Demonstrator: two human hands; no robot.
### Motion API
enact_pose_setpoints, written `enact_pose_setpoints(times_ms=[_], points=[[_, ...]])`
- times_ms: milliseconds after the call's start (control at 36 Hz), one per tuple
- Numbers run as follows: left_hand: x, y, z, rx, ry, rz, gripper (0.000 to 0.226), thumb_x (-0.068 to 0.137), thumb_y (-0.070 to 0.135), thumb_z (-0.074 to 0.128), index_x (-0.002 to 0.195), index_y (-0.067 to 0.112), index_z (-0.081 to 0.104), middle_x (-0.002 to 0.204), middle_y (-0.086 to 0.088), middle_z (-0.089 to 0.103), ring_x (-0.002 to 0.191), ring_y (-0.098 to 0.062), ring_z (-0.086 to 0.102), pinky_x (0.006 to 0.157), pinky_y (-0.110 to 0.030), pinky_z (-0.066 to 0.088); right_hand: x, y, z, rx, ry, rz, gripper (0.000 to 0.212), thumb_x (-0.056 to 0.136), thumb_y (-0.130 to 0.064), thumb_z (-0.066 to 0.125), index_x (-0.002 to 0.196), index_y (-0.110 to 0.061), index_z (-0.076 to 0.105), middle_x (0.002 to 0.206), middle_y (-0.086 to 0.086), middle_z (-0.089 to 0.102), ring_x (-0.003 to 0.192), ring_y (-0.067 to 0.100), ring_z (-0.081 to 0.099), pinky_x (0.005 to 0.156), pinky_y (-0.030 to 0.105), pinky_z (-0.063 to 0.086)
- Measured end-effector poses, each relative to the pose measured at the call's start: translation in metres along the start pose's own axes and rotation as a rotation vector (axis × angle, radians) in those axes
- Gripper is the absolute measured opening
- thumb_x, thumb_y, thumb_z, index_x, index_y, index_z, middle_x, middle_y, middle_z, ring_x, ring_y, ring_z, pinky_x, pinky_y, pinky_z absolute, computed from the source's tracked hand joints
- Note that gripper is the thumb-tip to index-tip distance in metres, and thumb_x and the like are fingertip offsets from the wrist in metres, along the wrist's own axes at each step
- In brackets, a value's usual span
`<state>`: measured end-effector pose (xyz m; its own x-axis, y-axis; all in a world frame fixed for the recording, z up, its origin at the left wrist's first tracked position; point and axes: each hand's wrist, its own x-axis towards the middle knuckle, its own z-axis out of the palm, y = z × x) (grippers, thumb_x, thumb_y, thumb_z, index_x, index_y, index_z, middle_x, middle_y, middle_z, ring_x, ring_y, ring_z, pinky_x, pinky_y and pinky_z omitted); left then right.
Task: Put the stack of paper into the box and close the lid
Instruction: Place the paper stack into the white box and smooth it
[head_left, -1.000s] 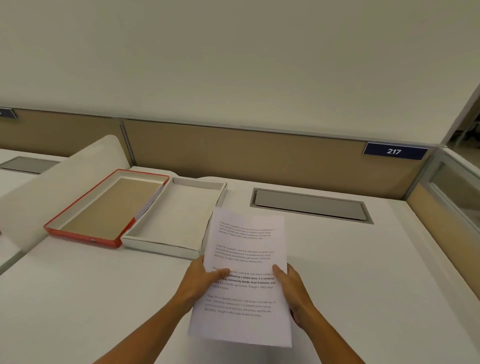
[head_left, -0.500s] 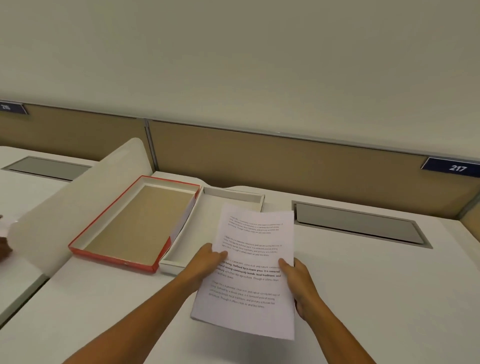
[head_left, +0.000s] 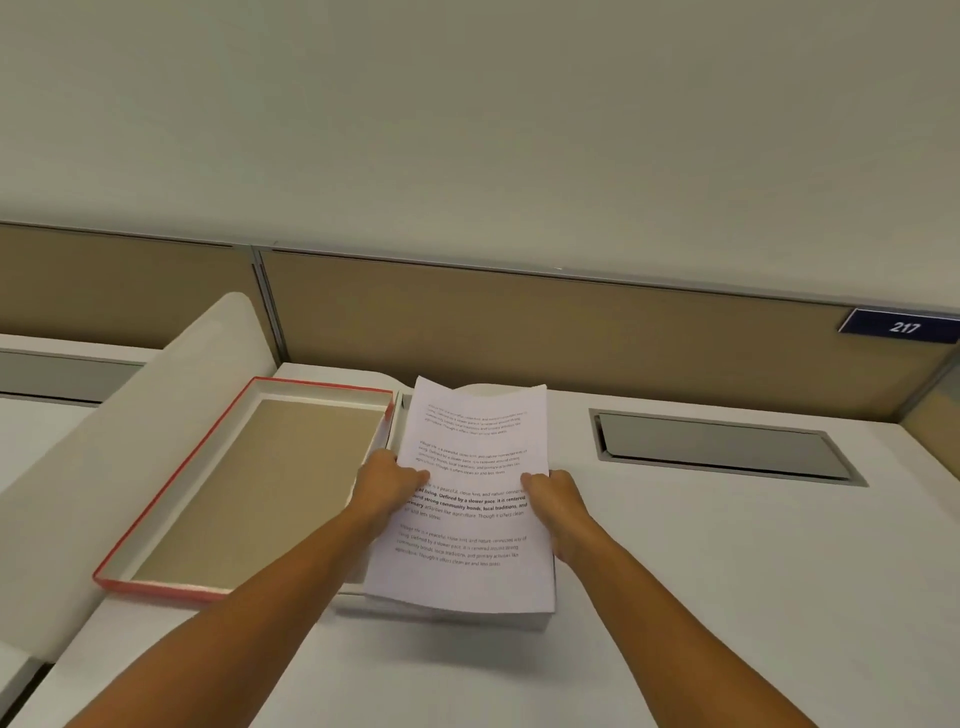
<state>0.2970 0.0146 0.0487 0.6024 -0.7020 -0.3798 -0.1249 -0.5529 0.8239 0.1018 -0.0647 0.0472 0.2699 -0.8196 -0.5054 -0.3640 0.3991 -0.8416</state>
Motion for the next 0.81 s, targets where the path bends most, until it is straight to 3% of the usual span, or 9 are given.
enact_pose_setpoints(times_ms=[83, 306, 417, 528, 639, 806], points=[[0.017, 0.002, -0.002, 0.009, -0.013, -0.033, 0.031, 0.09, 0.011, 0.068, 0.118, 0.004, 0.058, 0.113, -0.015, 0.071, 0.085, -0.03, 0.073, 0.075, -0.044, 0.062, 0.015, -0.009, 0.01, -0.017, 0.014, 0.03, 0.029, 0.091, -0.009, 0.043, 0.114, -0.006, 0.061, 0.11, 0.014, 0.071, 0.102, 0.032, 0.07, 0.092, 0.048, 0.059], [0.053, -0.003, 0.006, 0.004, 0.006, -0.044, 0.025, 0.089, 0.007, 0.065, 0.114, 0.006, 0.06, 0.11, -0.015, 0.073, 0.087, -0.032, 0.073, 0.08, -0.046, 0.061, 0.05, -0.017, 0.024, -0.055, 0.047, 0.09, 0.039, 0.094, -0.005, 0.04, 0.131, -0.001, 0.052, 0.12, 0.017, 0.067, 0.111, 0.033, 0.066, 0.1, 0.048, 0.055], [0.066, -0.007, 0.012, 0.04, 0.012, -0.066, 0.019, 0.089, 0.01, 0.066, 0.104, 0.011, 0.054, 0.107, -0.014, 0.072, 0.088, -0.033, 0.073, 0.081, -0.046, 0.061, 0.063, -0.011, 0.027, -0.068, 0.067, 0.118, 0.04, 0.095, -0.006, 0.041, 0.132, -0.001, 0.052, 0.121, 0.016, 0.066, 0.111, 0.033, 0.066, 0.095, 0.041, 0.056], [0.079, -0.011, 0.018, 0.049, 0.027, -0.095, 0.014, 0.09, 0.011, 0.065, 0.098, 0.008, 0.055, 0.099, -0.013, 0.069, 0.087, -0.032, 0.07, 0.077, -0.04, 0.059, 0.075, -0.004, 0.034, -0.059, 0.075, 0.124, 0.035, 0.097, -0.009, 0.042, 0.129, -0.003, 0.055, 0.106, 0.01, 0.068, 0.098, 0.028, 0.068, 0.089, 0.038, 0.059], [0.088, -0.018, 0.021, 0.082, 0.044, -0.108, 0.011, 0.09, 0.011, 0.064, 0.096, 0.008, 0.054, 0.092, -0.011, 0.065, 0.085, -0.031, 0.068, 0.075, -0.038, 0.057, 0.089, -0.001, 0.041, -0.105, 0.099, 0.153, 0.04, 0.096, -0.011, 0.042, 0.133, -0.003, 0.053, 0.12, 0.015, 0.067, 0.106, 0.03, 0.067, 0.094, 0.041, 0.059], [0.102, -0.027, 0.024, 0.117, 0.044, -0.102, 0.008, 0.09, 0.009, 0.063, 0.095, 0.006, 0.057, 0.084, -0.008, 0.066, 0.078, -0.029, 0.067, 0.073, -0.038, 0.058, 0.101, 0.006, 0.05, -0.128, 0.113, 0.179, 0.018, 0.096, -0.01, 0.043, 0.103, -0.005, 0.058, 0.105, 0.013, 0.068, 0.088, 0.025, 0.062, 0.078, 0.031, 0.054]])
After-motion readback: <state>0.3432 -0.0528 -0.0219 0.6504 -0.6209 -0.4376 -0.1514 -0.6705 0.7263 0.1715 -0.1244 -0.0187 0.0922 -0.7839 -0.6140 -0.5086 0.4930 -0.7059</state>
